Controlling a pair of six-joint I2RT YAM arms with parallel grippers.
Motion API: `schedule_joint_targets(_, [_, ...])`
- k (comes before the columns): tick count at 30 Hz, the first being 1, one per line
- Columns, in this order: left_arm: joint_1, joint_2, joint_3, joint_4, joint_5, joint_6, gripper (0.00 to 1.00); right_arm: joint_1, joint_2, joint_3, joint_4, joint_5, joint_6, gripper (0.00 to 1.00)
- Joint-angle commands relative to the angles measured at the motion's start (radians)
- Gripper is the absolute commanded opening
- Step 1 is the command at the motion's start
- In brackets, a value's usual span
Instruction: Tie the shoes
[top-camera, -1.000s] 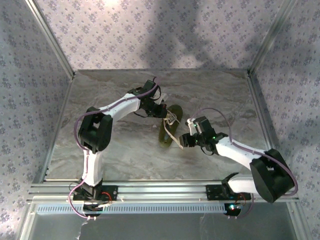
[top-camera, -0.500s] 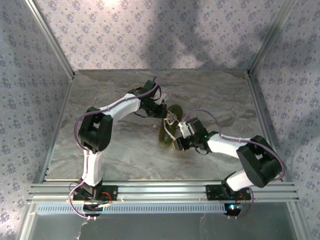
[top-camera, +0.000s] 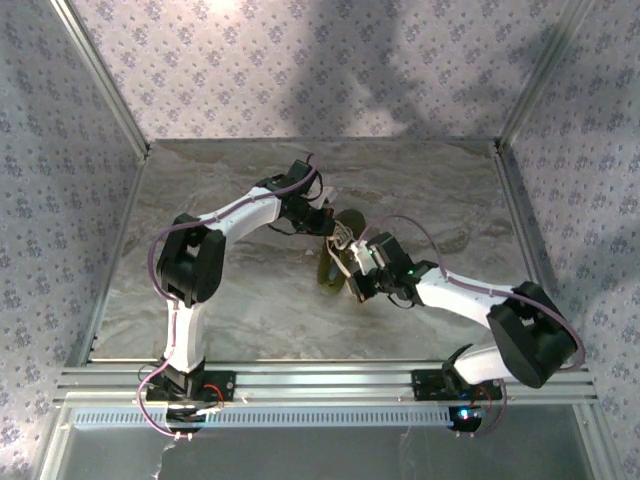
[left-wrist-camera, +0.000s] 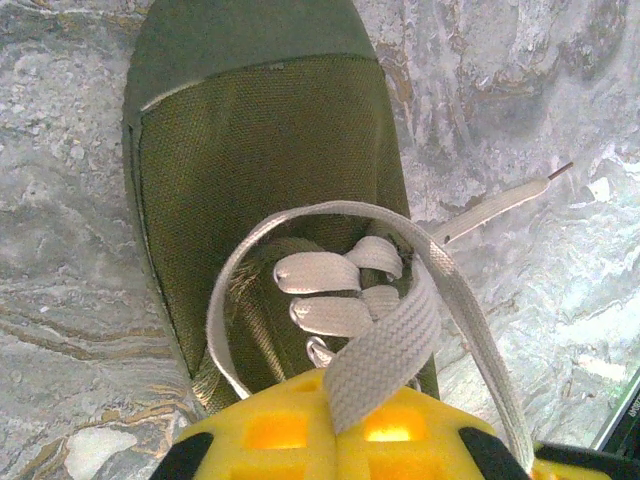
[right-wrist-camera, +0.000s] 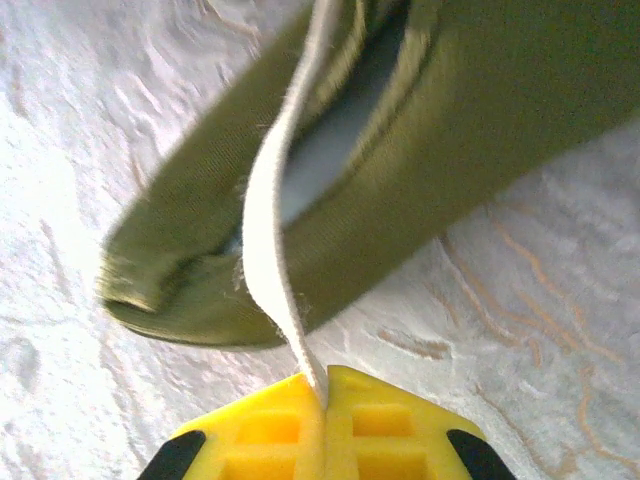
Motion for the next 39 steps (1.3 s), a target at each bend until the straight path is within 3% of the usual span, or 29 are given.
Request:
schedule_joint_targets(1, [-0.008, -0.038, 0.021, 0.013, 0.004, 0.016, 0.0, 0.002, -0.029, 0.063, -0.114, 0.081, -0.006, 0.0])
schedule_joint_targets(7, [-0.008, -0.034, 0.023, 0.009, 0.004, 0.015, 0.0, -0.007, 0.046, 0.173, -0.309, 0.193, -0.015, 0.0])
schedule_joint_targets(12, [-0.008, -0.032, 0.026, 0.006, 0.003, 0.018, 0.0, -0.008, 0.092, 0.214, -0.402, 0.205, 0.004, 0.0])
schedule_joint_targets(18, [-0.01, -0.032, 0.027, 0.005, 0.003, 0.018, 0.0, -0.022, 0.081, 0.206, -0.415, 0.277, 0.057, 0.0])
schedule_joint_targets(26, [-0.011, -0.035, 0.02, 0.006, 0.005, 0.019, 0.0, -0.133, 0.045, 0.223, -0.426, 0.32, 0.142, 0.0])
schedule_joint_targets(39, [-0.022, -0.038, 0.024, 0.008, 0.011, 0.021, 0.0, -0.229, 0.193, 0.365, -0.425, 0.359, 0.141, 0.0])
